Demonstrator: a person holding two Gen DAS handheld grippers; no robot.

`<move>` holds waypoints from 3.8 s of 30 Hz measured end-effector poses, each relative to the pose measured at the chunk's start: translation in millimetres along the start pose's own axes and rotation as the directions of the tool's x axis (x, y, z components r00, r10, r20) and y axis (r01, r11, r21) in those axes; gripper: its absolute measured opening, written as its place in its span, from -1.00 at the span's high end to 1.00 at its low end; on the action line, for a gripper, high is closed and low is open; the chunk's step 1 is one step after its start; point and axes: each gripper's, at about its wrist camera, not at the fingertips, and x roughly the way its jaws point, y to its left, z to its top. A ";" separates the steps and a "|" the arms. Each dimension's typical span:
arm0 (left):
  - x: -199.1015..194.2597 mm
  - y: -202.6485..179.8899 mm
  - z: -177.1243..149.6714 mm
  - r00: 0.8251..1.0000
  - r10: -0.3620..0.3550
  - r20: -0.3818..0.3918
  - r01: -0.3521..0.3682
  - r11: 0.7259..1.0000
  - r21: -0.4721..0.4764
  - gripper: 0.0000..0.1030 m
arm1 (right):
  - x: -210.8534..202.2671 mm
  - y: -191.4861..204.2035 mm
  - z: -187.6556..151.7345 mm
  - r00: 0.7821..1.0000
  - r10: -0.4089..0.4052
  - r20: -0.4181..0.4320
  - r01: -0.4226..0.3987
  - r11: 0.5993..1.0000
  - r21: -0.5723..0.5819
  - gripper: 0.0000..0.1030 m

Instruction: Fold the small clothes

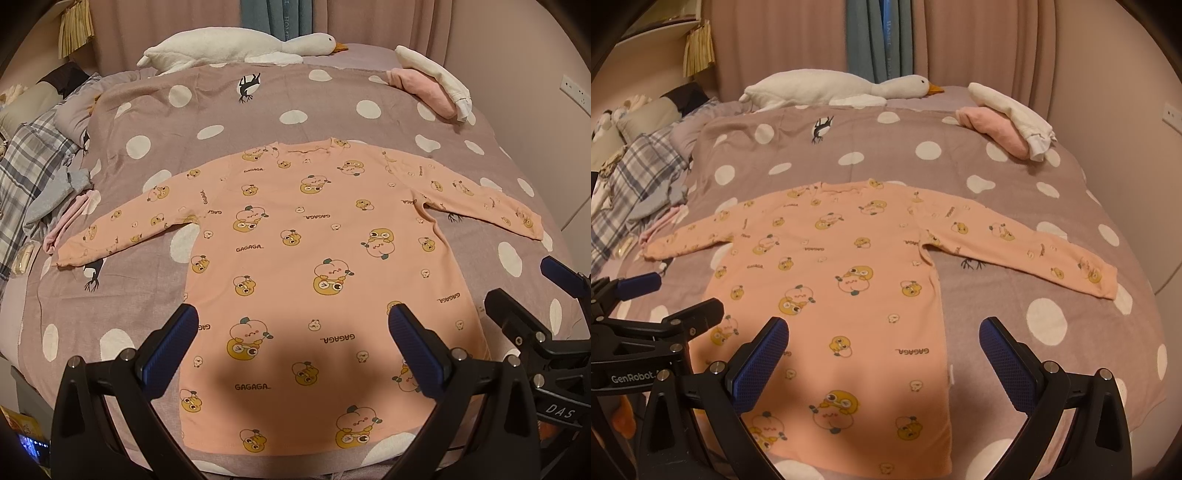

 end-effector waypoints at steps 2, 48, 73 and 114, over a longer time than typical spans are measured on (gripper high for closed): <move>0.1 0.0 0.1 1.000 -0.001 -0.001 0.001 1.000 -0.001 -1.00 | 0.3 -0.1 0.1 1.000 0.000 0.000 0.000 1.000 -0.001 -0.98; 20.2 14.6 1.3 0.984 -0.168 -0.054 0.161 0.980 -0.121 -0.99 | 18.4 -32.7 -15.9 0.987 0.159 -0.032 -0.151 0.975 0.165 -0.98; 65.5 55.5 30.6 0.923 -0.384 0.002 0.351 0.843 -0.407 -0.99 | 93.5 -301.8 -51.0 0.982 0.059 0.180 -0.185 0.487 0.853 -0.98; 33.4 170.1 -17.5 0.975 -0.211 0.063 0.211 0.817 -0.537 -0.99 | 80.6 -20.8 196.9 0.974 0.123 0.190 -0.149 0.980 0.129 0.86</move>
